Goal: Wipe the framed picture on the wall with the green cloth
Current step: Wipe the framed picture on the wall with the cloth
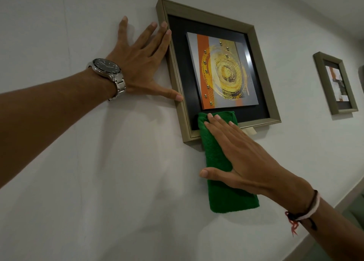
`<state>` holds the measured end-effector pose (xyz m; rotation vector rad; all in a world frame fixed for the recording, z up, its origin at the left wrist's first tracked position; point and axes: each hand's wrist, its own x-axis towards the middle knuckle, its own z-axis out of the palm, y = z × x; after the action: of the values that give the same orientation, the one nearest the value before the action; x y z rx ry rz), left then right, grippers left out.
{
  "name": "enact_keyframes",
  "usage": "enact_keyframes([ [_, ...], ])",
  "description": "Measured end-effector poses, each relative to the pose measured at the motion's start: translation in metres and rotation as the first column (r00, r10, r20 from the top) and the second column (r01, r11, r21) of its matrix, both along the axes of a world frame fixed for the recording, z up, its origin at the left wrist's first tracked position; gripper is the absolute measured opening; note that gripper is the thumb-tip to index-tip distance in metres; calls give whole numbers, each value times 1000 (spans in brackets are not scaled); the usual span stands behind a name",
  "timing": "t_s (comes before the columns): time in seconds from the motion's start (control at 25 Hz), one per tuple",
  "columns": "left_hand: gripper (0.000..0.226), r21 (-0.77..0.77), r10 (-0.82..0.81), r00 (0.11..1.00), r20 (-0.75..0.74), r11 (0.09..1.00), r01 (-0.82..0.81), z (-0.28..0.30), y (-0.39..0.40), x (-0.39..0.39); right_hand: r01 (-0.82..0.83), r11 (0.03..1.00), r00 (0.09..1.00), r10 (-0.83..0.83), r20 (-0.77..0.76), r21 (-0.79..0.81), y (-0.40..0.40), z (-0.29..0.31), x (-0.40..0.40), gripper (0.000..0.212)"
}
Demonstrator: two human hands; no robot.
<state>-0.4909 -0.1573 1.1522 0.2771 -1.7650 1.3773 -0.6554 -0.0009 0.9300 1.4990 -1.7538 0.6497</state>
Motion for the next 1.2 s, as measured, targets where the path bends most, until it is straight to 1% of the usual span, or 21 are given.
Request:
enact_keyframes([
  [0.24, 154, 12, 0, 1000, 6, 1000, 0, 0, 1, -1, 64, 998, 997, -63, 41, -21, 4, 2, -15, 122],
  [0.36, 154, 19, -9, 1000, 6, 1000, 9, 0, 1, -1, 129, 989, 979, -115, 167, -75, 13, 5, -40, 125],
  [0.44, 153, 13, -18, 1000, 8, 1000, 18, 0, -1, -1, 123, 987, 957, -89, 275, -108, 17, 7, -50, 130],
  [0.52, 152, 8, -17, 1000, 9, 1000, 17, 1, -2, -2, 76, 989, 948, -33, 318, -124, 14, 6, -44, 133],
  [0.6, 151, 0, -9, 1000, 7, 1000, 9, 1, -1, -3, 8, 993, 954, 28, 298, -120, 6, 3, -20, 133],
  [0.72, 152, -11, -2, 1000, -1, 1000, 2, 1, -1, -3, -90, 989, 975, 112, 193, -117, -14, 3, 20, 129],
  [0.76, 152, -13, 0, 1000, -1, 1000, 0, 2, -1, -4, -97, 988, 979, 116, 165, -121, -20, 4, 29, 127],
  [0.84, 152, -19, -2, 1000, -4, 1000, 1, 2, -2, -3, -57, 986, 987, 79, 140, -155, -28, 3, 35, 120],
  [0.92, 152, -16, -4, 1000, -4, 1000, 4, 2, -2, -3, 15, 983, 987, 16, 163, -184, -25, 1, 28, 114],
  [1.04, 151, -23, 4, 1000, -5, 1000, -5, 2, -3, -2, 113, 978, 967, -68, 247, -174, -17, -1, 11, 110],
  [1.12, 150, -12, 2, 1000, 2, 1000, -2, 3, -2, -2, 153, 972, 951, -96, 293, -178, -15, -1, 2, 112],
  [1.2, 150, -7, 1, 1000, 1, 1000, -1, 3, -3, -2, 128, 972, 942, -57, 330, -196, -15, 0, 2, 120],
])
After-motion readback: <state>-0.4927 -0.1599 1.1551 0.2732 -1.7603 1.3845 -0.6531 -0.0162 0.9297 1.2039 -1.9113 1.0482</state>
